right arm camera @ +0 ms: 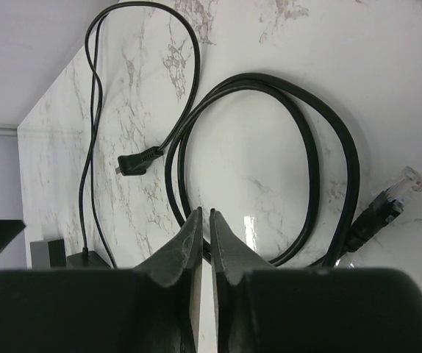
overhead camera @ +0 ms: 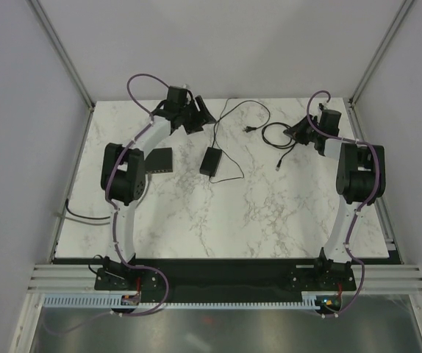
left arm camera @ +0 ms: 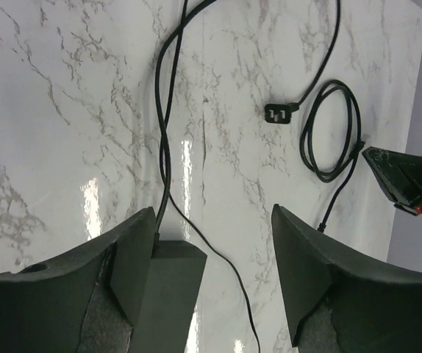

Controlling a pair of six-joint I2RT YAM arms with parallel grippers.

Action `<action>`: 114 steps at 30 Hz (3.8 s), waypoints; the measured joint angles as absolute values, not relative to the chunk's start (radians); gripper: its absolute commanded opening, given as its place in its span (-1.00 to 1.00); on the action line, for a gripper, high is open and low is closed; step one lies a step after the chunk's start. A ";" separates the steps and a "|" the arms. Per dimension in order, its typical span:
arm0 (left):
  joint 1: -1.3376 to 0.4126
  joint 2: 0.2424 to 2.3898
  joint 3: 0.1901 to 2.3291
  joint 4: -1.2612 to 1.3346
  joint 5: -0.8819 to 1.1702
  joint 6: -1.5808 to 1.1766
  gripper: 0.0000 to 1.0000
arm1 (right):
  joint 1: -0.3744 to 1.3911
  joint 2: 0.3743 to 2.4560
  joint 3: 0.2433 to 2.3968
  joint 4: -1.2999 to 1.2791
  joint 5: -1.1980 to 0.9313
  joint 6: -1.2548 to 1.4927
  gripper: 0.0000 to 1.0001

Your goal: Pull the plug from the switch port

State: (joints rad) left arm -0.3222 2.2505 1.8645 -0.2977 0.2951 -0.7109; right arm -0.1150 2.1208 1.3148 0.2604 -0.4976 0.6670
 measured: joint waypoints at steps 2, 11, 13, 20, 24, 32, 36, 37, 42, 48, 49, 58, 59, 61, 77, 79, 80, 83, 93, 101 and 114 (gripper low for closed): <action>-0.325 2.178 1.836 -0.316 0.260 -0.681 0.44 | -0.109 2.116 1.308 0.266 -0.500 0.667 -0.66; -0.323 1.788 1.659 -0.368 0.107 -0.546 0.77 | -0.004 2.059 1.310 0.252 -0.479 0.646 -0.36; -0.304 1.708 1.591 -0.379 0.108 -0.536 0.71 | 0.055 2.045 1.322 0.234 -0.464 0.631 -0.34; -0.142 1.533 1.351 -0.407 0.134 -0.536 0.22 | 0.292 2.014 1.374 0.191 -0.419 0.605 -0.31; -0.084 1.517 1.290 -0.419 0.141 -0.535 0.22 | 0.428 2.013 1.400 0.186 -0.405 0.618 -0.38; -0.051 1.608 1.274 -0.413 0.149 -0.535 0.22 | 0.672 2.080 1.400 0.316 -0.390 0.729 -0.39; -0.048 1.660 1.246 -0.423 0.159 -0.535 0.22 | 0.766 2.151 1.395 0.413 -0.377 0.799 -0.35; -0.048 1.668 1.244 -0.425 0.160 -0.535 0.22 | 0.784 2.168 1.391 0.438 -0.367 0.817 -0.32; -0.047 1.677 1.244 -0.422 0.160 -0.534 0.22 | 0.842 2.257 1.420 0.480 -0.306 0.850 -0.32; -0.046 1.736 1.267 -0.418 0.160 -0.534 0.22 | 0.871 2.375 1.482 0.532 -0.253 0.936 -0.33; -0.046 1.743 1.267 -0.418 0.160 -0.535 0.22 | 0.872 2.385 1.482 0.544 -0.245 0.955 -0.32; -0.046 1.758 1.279 -0.417 0.160 -0.534 0.22 | 0.880 2.445 1.490 0.691 -0.184 1.133 -0.28; -0.046 1.758 1.279 -0.417 0.160 -0.535 0.22 | 0.881 2.453 1.496 0.701 -0.183 1.143 -0.27; -0.046 1.758 1.279 -0.418 0.160 -0.535 0.22 | 0.885 2.472 1.510 0.719 -0.181 1.168 -0.24; 0.027 1.758 1.266 -0.418 0.163 -0.534 0.22 | 0.937 2.521 1.605 0.666 -0.060 1.235 -0.16; 0.045 1.758 1.266 -0.418 0.163 -0.534 0.22 | 0.940 2.521 1.621 0.636 -0.033 1.235 -0.17; 0.055 1.758 1.266 -0.418 0.163 -0.534 0.22 | 0.940 2.521 1.629 0.624 -0.021 1.234 -0.17; 0.078 1.758 1.263 -0.418 0.163 -0.534 0.22 | 0.941 2.524 1.655 0.584 0.005 1.234 -0.16; 0.118 1.765 1.251 -0.417 0.163 -0.534 0.22 | 0.941 2.566 1.740 0.540 0.033 1.234 -0.18; 0.129 1.808 1.243 -0.418 0.163 -0.534 0.22 | 0.941 2.568 1.740 0.538 0.061 1.287 -0.22; 0.129 1.815 1.241 -0.417 0.163 -0.535 0.22 | 0.919 2.537 1.642 0.604 0.109 1.376 -0.29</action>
State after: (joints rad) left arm 0.1287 1.8149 1.2407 -0.4171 0.1631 -0.5346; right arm 0.9188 2.5374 1.6421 0.6041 0.1085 1.3762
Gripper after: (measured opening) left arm 0.612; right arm 0.355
